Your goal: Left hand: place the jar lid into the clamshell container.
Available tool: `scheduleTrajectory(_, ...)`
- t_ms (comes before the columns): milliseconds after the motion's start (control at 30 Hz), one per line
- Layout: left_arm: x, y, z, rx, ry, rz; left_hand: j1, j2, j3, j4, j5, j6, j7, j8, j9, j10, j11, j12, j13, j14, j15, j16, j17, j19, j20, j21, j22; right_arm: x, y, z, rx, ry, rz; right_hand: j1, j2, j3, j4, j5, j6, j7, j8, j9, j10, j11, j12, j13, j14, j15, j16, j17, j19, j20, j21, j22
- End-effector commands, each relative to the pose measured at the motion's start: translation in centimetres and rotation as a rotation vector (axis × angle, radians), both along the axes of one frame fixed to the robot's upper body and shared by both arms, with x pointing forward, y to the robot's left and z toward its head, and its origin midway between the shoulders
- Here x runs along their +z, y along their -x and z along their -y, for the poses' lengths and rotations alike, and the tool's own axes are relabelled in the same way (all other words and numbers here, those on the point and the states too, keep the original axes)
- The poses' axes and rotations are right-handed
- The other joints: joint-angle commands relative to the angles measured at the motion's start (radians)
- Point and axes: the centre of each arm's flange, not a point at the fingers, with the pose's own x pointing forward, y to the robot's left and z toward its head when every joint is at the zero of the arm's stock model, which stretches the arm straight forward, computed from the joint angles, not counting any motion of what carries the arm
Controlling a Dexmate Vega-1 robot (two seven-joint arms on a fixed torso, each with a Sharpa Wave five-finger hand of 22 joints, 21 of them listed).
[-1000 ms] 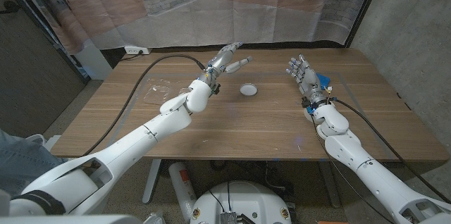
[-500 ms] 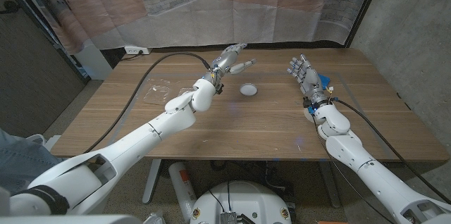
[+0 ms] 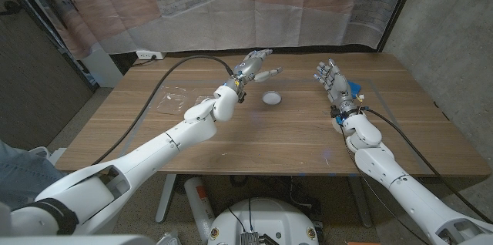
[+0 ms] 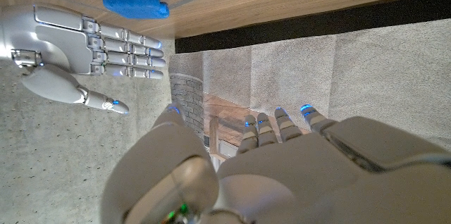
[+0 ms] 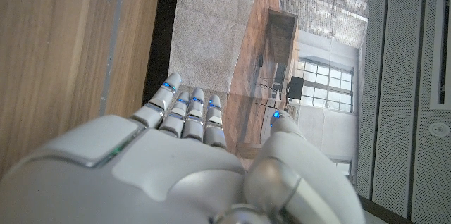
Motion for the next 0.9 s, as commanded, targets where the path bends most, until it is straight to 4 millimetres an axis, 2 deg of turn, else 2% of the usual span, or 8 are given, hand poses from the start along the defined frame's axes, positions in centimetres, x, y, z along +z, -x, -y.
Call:
scheduleTrajectory(33,-0.5,-0.2,0.5,0.035,-0.024,-0.006,0.015,-0.001,-0.003,-0.005,0.006,-0.012,-0.005,-0.002,0.003,-0.004,0.0,-0.004,0.003,0.023,0.005,0.01,0.005,0.021,0.036,0.01,0.006,0.0,-0.3,-0.3,0.002,-0.001,0.001,0.003,0.009,0.005,-0.006,-0.006,0.005,0.0,0.003,0.002,0.013,0.0,-0.003,0.003,0.016,-0.002,0.003,0.002,0.011,-0.032,-0.003,0.004)
scheduleTrajectory(167,-0.7,-0.3,0.8,0.042,-0.023,-0.016,0.015,-0.003,-0.005,-0.006,0.006,-0.016,-0.009,-0.003,0.004,-0.003,-0.011,-0.004,0.004,0.027,0.006,0.01,0.006,0.034,0.053,0.014,0.008,-0.1,-0.4,-0.2,0.002,-0.003,0.001,0.003,0.01,0.005,-0.006,-0.006,0.005,-0.001,0.003,0.002,0.014,-0.002,-0.003,0.003,0.018,-0.002,0.003,0.002,0.013,-0.032,-0.004,0.005)
scheduleTrajectory(300,-0.9,-0.4,1.1,0.056,-0.026,-0.029,0.015,-0.005,-0.008,-0.006,0.005,-0.02,-0.014,-0.005,0.004,-0.004,-0.012,-0.004,0.005,0.027,0.006,0.009,0.007,0.051,0.078,0.019,0.008,-0.2,-0.4,0.0,0.003,-0.004,0.0,0.003,0.01,0.005,-0.007,-0.006,0.005,-0.001,0.003,0.002,0.016,-0.002,-0.003,0.003,0.018,-0.002,0.003,0.002,0.014,-0.031,-0.006,0.005)
scheduleTrajectory(433,-1.1,-0.5,1.3,0.067,-0.03,-0.039,0.015,-0.007,-0.01,-0.007,0.005,-0.022,-0.015,-0.005,0.004,-0.004,-0.014,-0.004,0.005,0.027,0.009,0.008,0.008,0.06,0.091,0.021,0.009,-0.3,-0.3,0.1,0.002,-0.006,-0.001,0.003,0.01,0.004,-0.007,-0.006,0.005,-0.001,0.003,0.002,0.016,0.0,-0.004,0.003,0.019,-0.002,0.003,0.002,0.014,-0.03,-0.007,0.005)
scheduleTrajectory(700,-1.5,-0.7,1.6,0.087,-0.041,-0.057,0.016,-0.01,-0.013,-0.007,0.005,-0.025,-0.018,-0.006,0.004,-0.008,-0.007,-0.005,0.006,0.025,0.015,0.006,0.009,0.074,0.104,0.025,0.01,-0.5,-0.4,0.3,0.004,-0.007,-0.006,0.002,0.011,0.003,-0.008,-0.007,0.007,-0.002,0.003,0.002,0.014,-0.006,-0.006,0.003,0.02,-0.001,0.002,0.002,0.016,-0.026,-0.011,0.005)
scheduleTrajectory(900,-1.8,-0.8,1.9,0.1,-0.053,-0.067,0.016,-0.013,-0.016,-0.008,0.004,-0.031,-0.019,-0.007,0.004,-0.012,-0.003,-0.006,0.006,0.024,0.021,0.006,0.009,0.086,0.108,0.028,0.01,-0.5,-0.4,0.3,0.004,-0.006,-0.006,0.002,0.011,0.003,-0.008,-0.007,0.007,-0.002,0.003,0.002,0.015,0.0,-0.007,0.003,0.02,-0.001,0.002,0.002,0.017,-0.026,-0.015,0.005)
